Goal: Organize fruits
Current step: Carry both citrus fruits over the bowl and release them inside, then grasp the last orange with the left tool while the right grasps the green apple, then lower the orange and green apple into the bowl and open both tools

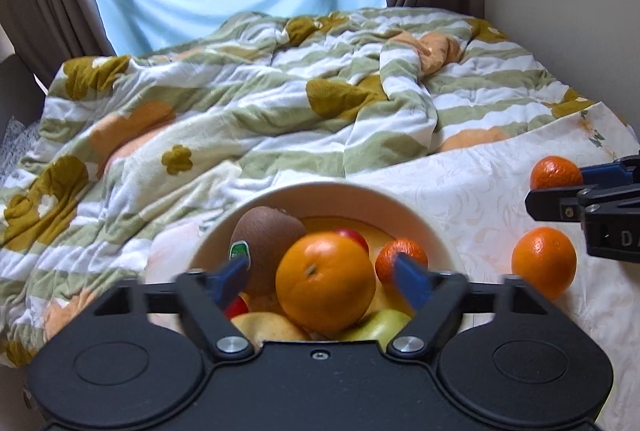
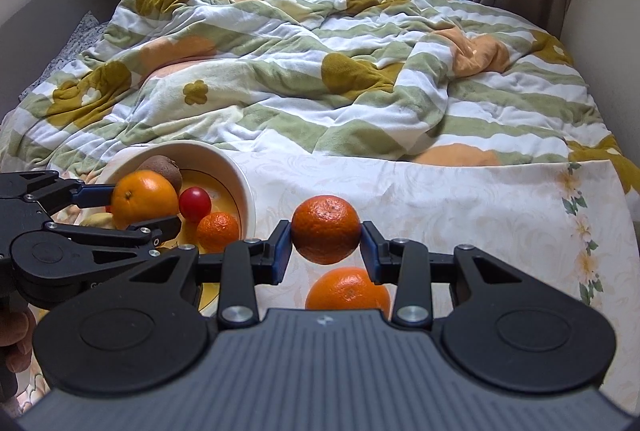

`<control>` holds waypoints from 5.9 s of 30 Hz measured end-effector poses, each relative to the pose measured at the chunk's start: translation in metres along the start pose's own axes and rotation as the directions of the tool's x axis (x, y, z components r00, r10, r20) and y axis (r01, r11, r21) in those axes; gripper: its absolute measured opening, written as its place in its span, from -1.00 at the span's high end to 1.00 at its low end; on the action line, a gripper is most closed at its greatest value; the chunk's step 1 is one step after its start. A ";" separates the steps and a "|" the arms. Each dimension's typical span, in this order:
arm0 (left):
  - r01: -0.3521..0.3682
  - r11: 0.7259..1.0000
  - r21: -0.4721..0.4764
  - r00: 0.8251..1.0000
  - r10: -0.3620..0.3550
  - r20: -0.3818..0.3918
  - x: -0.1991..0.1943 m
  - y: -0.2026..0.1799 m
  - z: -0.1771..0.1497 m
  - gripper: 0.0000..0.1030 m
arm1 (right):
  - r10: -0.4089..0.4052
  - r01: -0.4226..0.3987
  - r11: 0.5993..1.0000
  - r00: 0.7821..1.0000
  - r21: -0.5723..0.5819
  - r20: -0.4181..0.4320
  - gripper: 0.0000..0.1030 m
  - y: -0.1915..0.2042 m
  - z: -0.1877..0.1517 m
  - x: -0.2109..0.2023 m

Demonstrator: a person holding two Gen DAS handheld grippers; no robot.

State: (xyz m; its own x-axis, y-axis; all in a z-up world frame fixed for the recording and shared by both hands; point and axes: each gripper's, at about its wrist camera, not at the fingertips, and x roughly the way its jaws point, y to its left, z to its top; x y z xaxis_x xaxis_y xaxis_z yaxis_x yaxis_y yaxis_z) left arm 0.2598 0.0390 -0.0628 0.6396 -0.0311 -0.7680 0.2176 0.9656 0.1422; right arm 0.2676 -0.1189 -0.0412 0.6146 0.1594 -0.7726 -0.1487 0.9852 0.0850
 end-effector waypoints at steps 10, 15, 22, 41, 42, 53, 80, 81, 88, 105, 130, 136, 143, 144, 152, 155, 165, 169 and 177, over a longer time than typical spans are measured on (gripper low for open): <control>-0.001 0.999 -0.050 1.000 0.003 0.030 -0.026 0.009 -0.001 -0.96 | 0.017 -0.017 0.999 1.000 -0.034 0.002 -0.01 0.008 0.006 0.000; -0.029 0.995 -0.092 0.999 0.032 0.032 -0.039 0.020 -0.011 -0.96 | 0.054 -0.054 0.996 0.999 -0.070 -0.001 -0.01 0.021 0.017 0.005; -0.073 0.985 -0.154 0.997 0.075 0.011 -0.048 0.040 -0.029 -0.96 | 0.117 -0.119 0.986 0.993 -0.118 -0.022 -0.01 0.043 0.029 0.027; -0.071 0.978 -0.199 0.997 0.071 -0.007 -0.049 0.047 -0.047 -0.97 | 0.114 -0.111 0.976 0.993 -0.189 0.006 -1.00 0.069 0.022 0.061; -0.070 0.978 -0.199 0.997 0.070 -0.007 -0.050 0.046 -0.047 -0.97 | 0.114 -0.110 0.977 0.993 -0.181 0.012 -1.00 0.067 0.022 0.060; -0.057 0.981 -0.184 0.998 0.063 0.028 -0.069 0.035 -0.046 -0.97 | 0.111 -0.105 0.985 0.993 -0.136 0.039 -1.00 0.054 0.019 0.038; -0.125 0.965 -0.231 0.975 0.162 0.151 -0.181 -0.117 -0.055 -0.97 | 0.125 -0.108 0.988 0.979 -0.111 0.164 -1.00 -0.090 -0.069 -0.149; -0.126 0.965 -0.229 0.976 0.163 0.148 -0.180 -0.124 -0.056 -0.97 | 0.127 -0.109 0.987 0.979 -0.114 0.162 -1.00 -0.096 -0.074 -0.152; -0.114 0.971 -0.208 0.986 0.136 0.095 -0.151 -0.157 -0.056 -0.97 | 0.128 -0.116 0.989 0.982 -0.092 0.137 -1.00 -0.139 -0.098 -0.149; -0.071 0.995 -0.074 0.997 0.070 -0.015 -0.025 -0.170 -0.016 -0.95 | 0.103 -0.107 0.985 0.994 0.134 0.037 -1.00 -0.198 -0.087 -0.058; 0.055 0.996 -0.070 0.993 -0.062 -0.105 0.031 -0.159 -0.005 -0.22 | 0.133 -0.121 0.971 0.990 0.205 -0.044 -0.60 -0.177 -0.074 -0.001; 0.046 0.996 -0.078 0.994 -0.053 -0.098 0.027 -0.157 -0.010 -0.22 | 0.119 -0.107 0.977 0.991 0.186 -0.056 -0.49 -0.173 -0.074 0.002; 0.024 0.996 -0.088 0.999 -0.028 -0.044 0.009 -0.155 -0.010 -0.21 | 0.109 -0.098 0.982 0.992 0.164 -0.059 -0.34 -0.172 -0.075 0.001; 0.021 0.996 -0.090 0.999 -0.024 -0.033 0.005 -0.155 -0.009 -0.21 | 0.112 -0.102 0.982 0.992 0.162 -0.057 -0.34 -0.171 -0.075 0.000; -0.010 0.993 -0.119 0.999 0.016 0.044 -0.036 -0.151 -0.008 -0.21 | 0.139 -0.137 0.984 0.990 0.117 -0.007 -0.34 -0.160 -0.070 -0.025; -0.022 0.990 -0.136 0.997 0.032 0.070 -0.053 -0.151 -0.010 -0.21 | 0.150 -0.151 0.983 0.989 0.100 0.017 -0.34 -0.154 -0.069 -0.038; -0.082 0.975 -0.206 0.984 0.112 0.141 -0.114 -0.148 -0.036 -0.21 | 0.189 -0.190 0.982 0.979 0.014 0.082 -0.34 -0.128 -0.073 -0.089; -0.115 0.962 -0.249 0.975 0.157 0.157 -0.136 -0.141 -0.048 -0.21 | 0.215 -0.214 0.977 0.971 -0.022 0.106 -0.34 -0.115 -0.077 -0.107; -0.168 0.931 -0.323 0.960 0.230 0.162 -0.168 -0.119 -0.070 -0.21 | 0.276 -0.264 0.959 0.953 -0.103 0.126 -0.34 -0.082 -0.078 -0.130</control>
State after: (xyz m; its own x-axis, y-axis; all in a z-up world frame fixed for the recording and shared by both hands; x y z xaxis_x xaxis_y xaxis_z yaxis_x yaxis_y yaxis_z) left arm 0.0750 -0.0524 0.0055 0.7834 0.1501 -0.6031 -0.1431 0.9879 0.0600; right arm 0.1397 -0.2252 0.0033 0.6421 0.4318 -0.6335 -0.3850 0.8961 0.2206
